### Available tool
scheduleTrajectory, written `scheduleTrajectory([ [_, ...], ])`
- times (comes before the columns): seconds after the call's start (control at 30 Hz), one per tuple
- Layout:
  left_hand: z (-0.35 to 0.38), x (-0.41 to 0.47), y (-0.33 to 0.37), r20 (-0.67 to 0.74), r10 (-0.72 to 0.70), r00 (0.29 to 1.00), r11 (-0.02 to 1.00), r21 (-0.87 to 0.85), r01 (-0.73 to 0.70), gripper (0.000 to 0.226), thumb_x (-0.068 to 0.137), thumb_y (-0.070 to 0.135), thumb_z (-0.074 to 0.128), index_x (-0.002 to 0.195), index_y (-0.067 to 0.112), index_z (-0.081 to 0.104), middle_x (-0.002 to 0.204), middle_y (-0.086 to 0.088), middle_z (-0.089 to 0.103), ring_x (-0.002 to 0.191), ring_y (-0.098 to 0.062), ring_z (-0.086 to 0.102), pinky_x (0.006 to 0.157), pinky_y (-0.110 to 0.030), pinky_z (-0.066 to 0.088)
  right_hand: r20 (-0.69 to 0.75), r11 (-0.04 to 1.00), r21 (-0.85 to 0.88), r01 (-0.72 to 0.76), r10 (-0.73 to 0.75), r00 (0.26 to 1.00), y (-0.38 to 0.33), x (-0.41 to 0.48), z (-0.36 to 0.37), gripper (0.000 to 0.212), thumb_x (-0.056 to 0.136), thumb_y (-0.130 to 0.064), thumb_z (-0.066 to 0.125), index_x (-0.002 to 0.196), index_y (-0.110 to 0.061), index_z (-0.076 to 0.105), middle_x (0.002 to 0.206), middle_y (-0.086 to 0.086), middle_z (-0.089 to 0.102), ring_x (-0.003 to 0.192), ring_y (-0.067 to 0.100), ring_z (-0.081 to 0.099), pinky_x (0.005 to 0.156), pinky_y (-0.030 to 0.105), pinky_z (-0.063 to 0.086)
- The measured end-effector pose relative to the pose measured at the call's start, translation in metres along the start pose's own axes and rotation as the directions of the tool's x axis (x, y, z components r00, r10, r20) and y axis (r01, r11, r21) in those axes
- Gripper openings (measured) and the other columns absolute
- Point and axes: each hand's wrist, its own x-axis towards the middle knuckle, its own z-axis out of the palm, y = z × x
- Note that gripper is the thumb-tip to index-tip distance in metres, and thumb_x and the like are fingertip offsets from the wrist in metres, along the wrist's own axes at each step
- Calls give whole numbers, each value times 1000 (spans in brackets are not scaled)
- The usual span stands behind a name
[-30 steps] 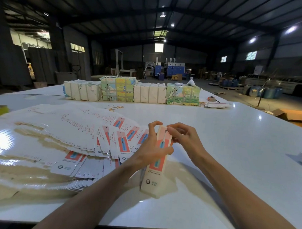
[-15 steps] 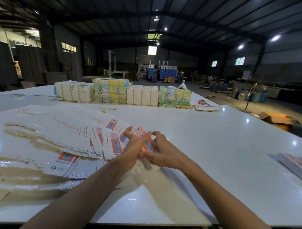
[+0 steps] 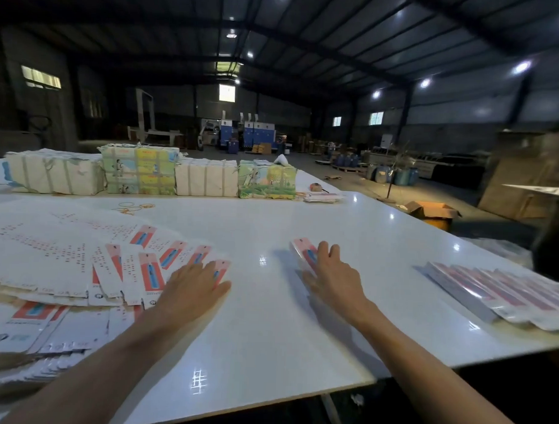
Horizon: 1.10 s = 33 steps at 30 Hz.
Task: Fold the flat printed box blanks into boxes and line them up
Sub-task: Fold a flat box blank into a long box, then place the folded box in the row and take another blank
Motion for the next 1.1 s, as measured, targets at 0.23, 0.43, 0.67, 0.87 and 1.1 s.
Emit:
scheduleTrajectory([
  [0.23, -12, 3, 17, -46, -91, 995, 985, -151, 83, 77, 97, 48, 70, 159, 20, 34, 153, -7, 53, 129, -28, 60, 109, -45, 49, -28, 947, -210, -244, 243, 970, 109, -14, -5, 45, 106, -32, 53, 147, -14, 47, 141, 9, 53, 127, 26, 51, 99, 36, 51],
  [0.43, -21, 1, 16, -42, -181, 983, 961, -218, 168, 83, 88, 51, 81, 153, 18, 41, 143, -9, 62, 98, -18, 67, 77, -21, 46, -129, 812, -461, -358, 337, 933, 166, -31, -22, 39, 109, -27, 48, 143, -12, 58, 142, 10, 57, 135, 28, 50, 114, 39, 39],
  [0.67, -27, 0, 23, -39, -248, 968, 895, -391, 214, 108, 79, 51, 89, 162, 16, 29, 152, -12, 52, 121, -33, 62, 81, -40, 50, -149, 689, -615, -384, 376, 914, 186, -36, -38, 41, 102, -32, 55, 140, -15, 59, 140, 8, 58, 133, 27, 49, 112, 39, 40],
  [0.87, -27, 0, 21, 49, -259, 965, 590, -783, 198, 58, 87, 34, 86, 134, 29, 54, 107, 5, 74, 77, -20, 77, 67, -40, 60, -104, 942, -273, -197, 174, 979, 85, 0, -28, 43, 107, -30, 51, 147, -12, 50, 153, 12, 48, 141, 31, 42, 116, 45, 39],
  [1.1, -23, 0, 17, 211, -222, 952, 219, -941, 260, 41, 90, 29, 84, 125, 24, 64, 97, -10, 81, 85, -31, 80, 82, -55, 64, -127, 928, 264, 261, -235, 964, -68, 29, -1, 50, 109, -41, 49, 154, -23, 40, 141, 4, 59, 123, 24, 61, 94, 42, 54],
])
